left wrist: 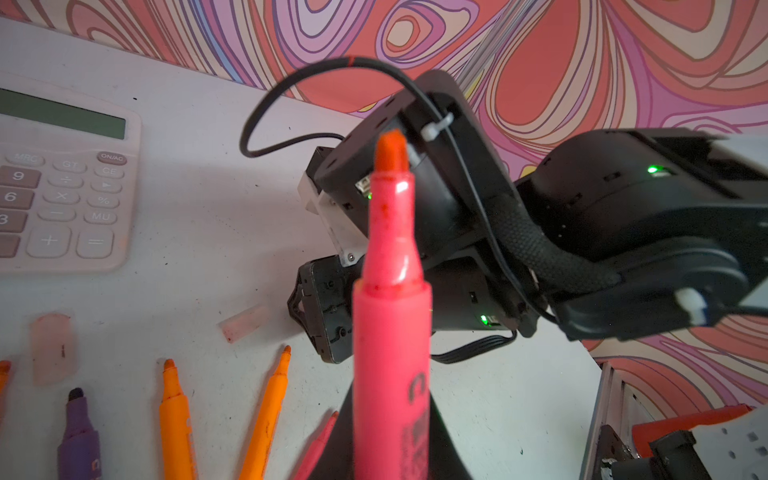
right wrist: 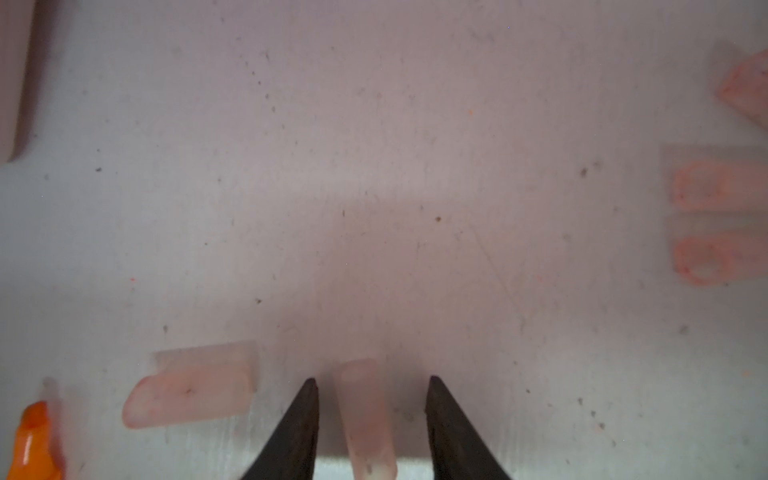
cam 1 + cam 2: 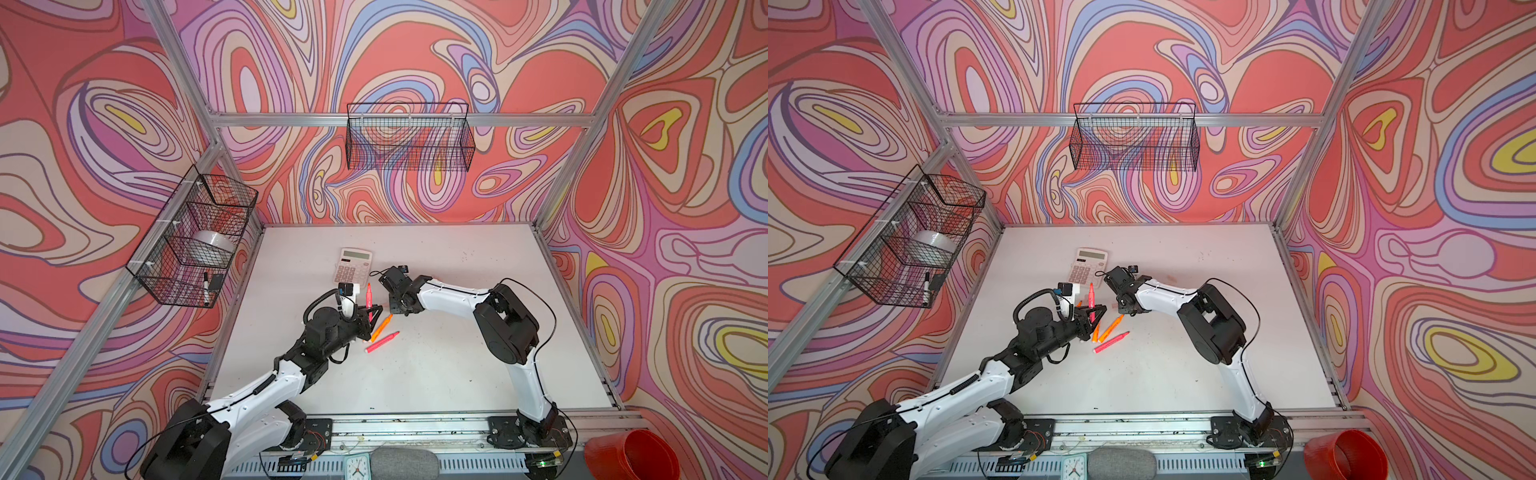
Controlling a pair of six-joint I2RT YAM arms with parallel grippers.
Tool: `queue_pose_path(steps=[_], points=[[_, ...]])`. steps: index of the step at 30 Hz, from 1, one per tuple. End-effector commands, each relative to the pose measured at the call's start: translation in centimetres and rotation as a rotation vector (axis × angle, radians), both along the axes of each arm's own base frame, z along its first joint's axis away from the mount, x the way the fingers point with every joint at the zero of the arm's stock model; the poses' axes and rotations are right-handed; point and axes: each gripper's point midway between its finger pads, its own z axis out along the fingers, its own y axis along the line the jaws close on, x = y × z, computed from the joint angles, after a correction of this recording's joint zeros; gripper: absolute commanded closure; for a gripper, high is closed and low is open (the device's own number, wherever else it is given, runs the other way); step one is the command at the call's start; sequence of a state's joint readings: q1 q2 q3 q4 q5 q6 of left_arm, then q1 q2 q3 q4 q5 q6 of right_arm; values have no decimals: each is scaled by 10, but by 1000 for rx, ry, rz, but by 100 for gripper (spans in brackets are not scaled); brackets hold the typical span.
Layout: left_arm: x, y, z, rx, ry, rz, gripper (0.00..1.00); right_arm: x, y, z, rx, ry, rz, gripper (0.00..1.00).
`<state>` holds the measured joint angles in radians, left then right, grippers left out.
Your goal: Insert the pens into the pen caps
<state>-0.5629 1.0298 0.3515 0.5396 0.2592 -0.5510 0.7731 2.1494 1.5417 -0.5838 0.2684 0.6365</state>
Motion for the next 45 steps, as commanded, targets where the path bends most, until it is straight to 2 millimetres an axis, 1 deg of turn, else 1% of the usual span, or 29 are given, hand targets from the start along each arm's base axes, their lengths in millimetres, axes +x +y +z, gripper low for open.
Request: queue_pose_path(steps=[1,9,16,19,22,27,31,35,37,39,42,43,45], points=[[0,0,8,-23,-36,-4,100,-14,-9,-31,-60,88,12,65],[-1,1,9,-28,-40,-1,100,-13,-9,-32,-68,91,13,72],[-2,0,8,-31,-43,-7,100,-10,-12,-36,-80,97,9,73],[-2,0,9,-35,-45,-6,100,-10,-11,-37,-81,101,11,80],[-2,0,9,-34,-47,-6,100,-11,-11,-37,-81,102,10,85],[-2,1,10,-34,-52,-4,100,-11,-12,-31,-70,89,5,91],[-2,1,10,-35,-53,-5,100,-12,-15,-20,-54,65,-3,93],[0,-1,9,-38,-47,-7,100,-11,-20,-4,-5,31,-17,96],[2,-4,9,-39,-45,-13,100,-9,-22,11,50,0,-26,97],[3,-7,8,-39,-43,-25,100,-8,-32,26,96,-41,-49,98],[1,-17,8,-48,-64,-70,100,-7,-47,61,161,-144,-73,99],[1,-20,7,-38,-77,-83,100,-8,-52,76,176,-194,-78,100],[-4,-34,8,-21,-116,-147,100,-11,-64,107,208,-292,-87,100]])
